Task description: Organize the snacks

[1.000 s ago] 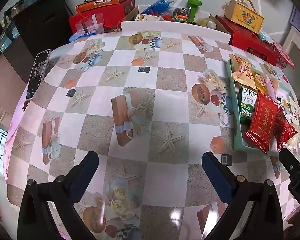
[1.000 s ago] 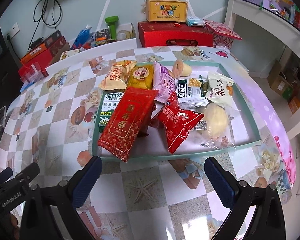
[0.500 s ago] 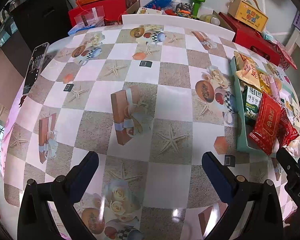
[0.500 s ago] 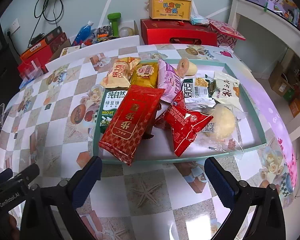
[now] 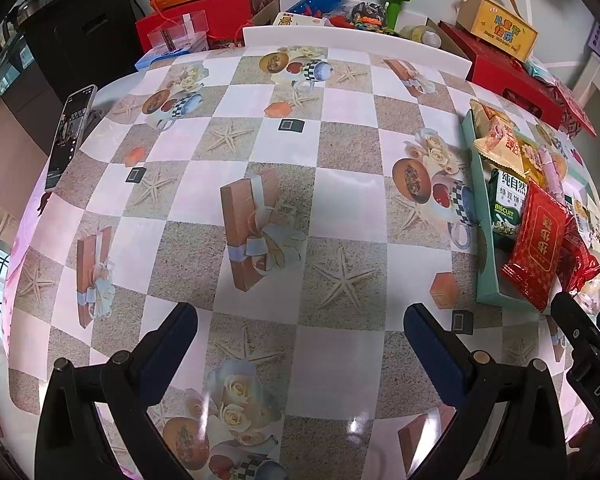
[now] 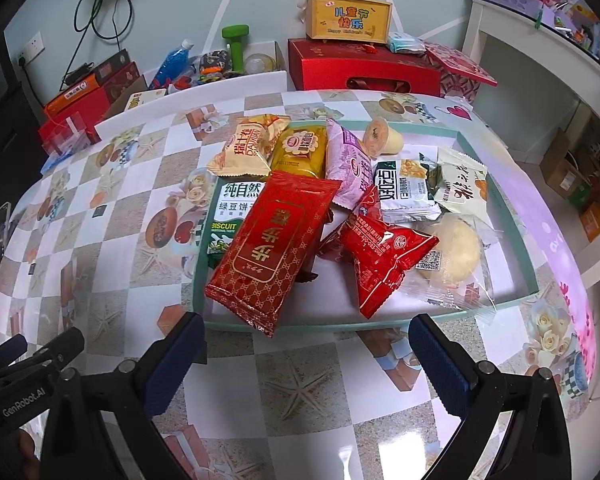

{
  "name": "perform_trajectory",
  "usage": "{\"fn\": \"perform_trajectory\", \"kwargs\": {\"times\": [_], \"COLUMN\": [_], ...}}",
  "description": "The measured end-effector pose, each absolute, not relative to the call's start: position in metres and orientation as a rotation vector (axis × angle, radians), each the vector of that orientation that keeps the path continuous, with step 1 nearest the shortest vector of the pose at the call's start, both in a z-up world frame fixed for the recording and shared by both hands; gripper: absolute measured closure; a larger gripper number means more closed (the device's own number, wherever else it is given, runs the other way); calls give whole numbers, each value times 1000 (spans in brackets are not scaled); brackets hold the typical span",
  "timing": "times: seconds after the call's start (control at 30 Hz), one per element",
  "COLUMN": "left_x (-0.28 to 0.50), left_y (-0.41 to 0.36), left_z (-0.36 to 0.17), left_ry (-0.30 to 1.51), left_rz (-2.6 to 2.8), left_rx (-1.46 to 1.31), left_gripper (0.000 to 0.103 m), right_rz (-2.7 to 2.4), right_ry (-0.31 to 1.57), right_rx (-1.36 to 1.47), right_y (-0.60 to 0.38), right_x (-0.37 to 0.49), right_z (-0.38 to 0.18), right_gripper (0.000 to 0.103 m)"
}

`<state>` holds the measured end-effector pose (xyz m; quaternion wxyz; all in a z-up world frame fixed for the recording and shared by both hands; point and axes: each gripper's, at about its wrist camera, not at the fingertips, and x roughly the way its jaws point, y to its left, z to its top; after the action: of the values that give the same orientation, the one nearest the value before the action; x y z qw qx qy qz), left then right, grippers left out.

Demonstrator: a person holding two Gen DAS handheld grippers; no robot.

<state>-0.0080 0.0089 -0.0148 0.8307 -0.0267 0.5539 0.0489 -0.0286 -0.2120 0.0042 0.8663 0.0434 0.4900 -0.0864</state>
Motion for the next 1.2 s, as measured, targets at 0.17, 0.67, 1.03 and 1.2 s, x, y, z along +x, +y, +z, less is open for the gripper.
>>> {"fn": "perform_trajectory", "kwargs": {"times": [0.17, 0.67, 1.03, 1.2], "left_x": [-8, -7, -7, -7], "left_y": [9, 8, 8, 8], "left_z": [-16, -18, -18, -17], "left_ry": [1177, 1183, 1183, 1183], "left_rz": [103, 104, 104, 104], "left_rx": [-55, -53, -54, -53], "left_gripper": [0, 0, 0, 0], "right_rz": [-180, -181, -182, -182], "right_ry": [1025, 1028, 1030, 1029], "right_rx": [93, 92, 92, 92], "right_y": [-212, -212, -211, -212], "right_x": [-28, -28, -27, -27], "right_z": [3, 2, 1, 1], "right_gripper": [0, 0, 0, 0]}}
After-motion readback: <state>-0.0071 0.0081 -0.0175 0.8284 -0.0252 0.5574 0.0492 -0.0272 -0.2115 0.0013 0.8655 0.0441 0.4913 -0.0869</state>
